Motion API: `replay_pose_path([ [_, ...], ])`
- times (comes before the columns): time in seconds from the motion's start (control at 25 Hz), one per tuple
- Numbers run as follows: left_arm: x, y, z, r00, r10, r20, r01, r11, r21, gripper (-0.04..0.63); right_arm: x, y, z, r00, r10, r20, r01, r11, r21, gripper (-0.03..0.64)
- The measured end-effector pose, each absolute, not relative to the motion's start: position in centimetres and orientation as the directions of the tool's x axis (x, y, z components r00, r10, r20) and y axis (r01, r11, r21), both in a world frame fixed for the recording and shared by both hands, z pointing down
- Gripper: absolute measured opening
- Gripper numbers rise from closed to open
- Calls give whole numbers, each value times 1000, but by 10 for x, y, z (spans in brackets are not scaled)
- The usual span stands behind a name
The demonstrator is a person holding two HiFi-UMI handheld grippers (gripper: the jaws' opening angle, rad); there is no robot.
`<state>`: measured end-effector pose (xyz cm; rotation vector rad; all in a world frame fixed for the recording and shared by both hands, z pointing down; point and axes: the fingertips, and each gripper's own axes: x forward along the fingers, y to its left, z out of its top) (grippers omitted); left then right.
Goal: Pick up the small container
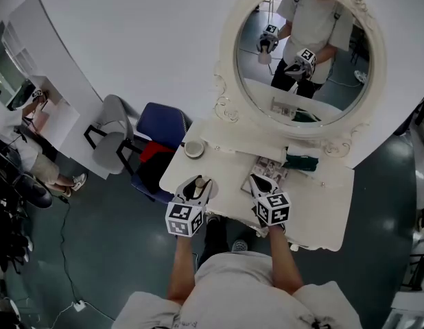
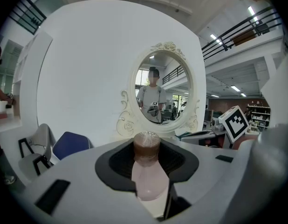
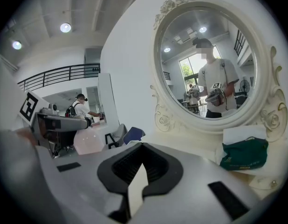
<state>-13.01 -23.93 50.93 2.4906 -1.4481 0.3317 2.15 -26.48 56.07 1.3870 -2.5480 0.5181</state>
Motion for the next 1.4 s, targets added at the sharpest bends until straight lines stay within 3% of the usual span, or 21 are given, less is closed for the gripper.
replay_pose_path([
  [1.4, -129, -237, 528, 477, -802, 361, -870, -490, 61, 152, 30, -263, 560, -519, -792, 321, -855, 477, -205, 5],
])
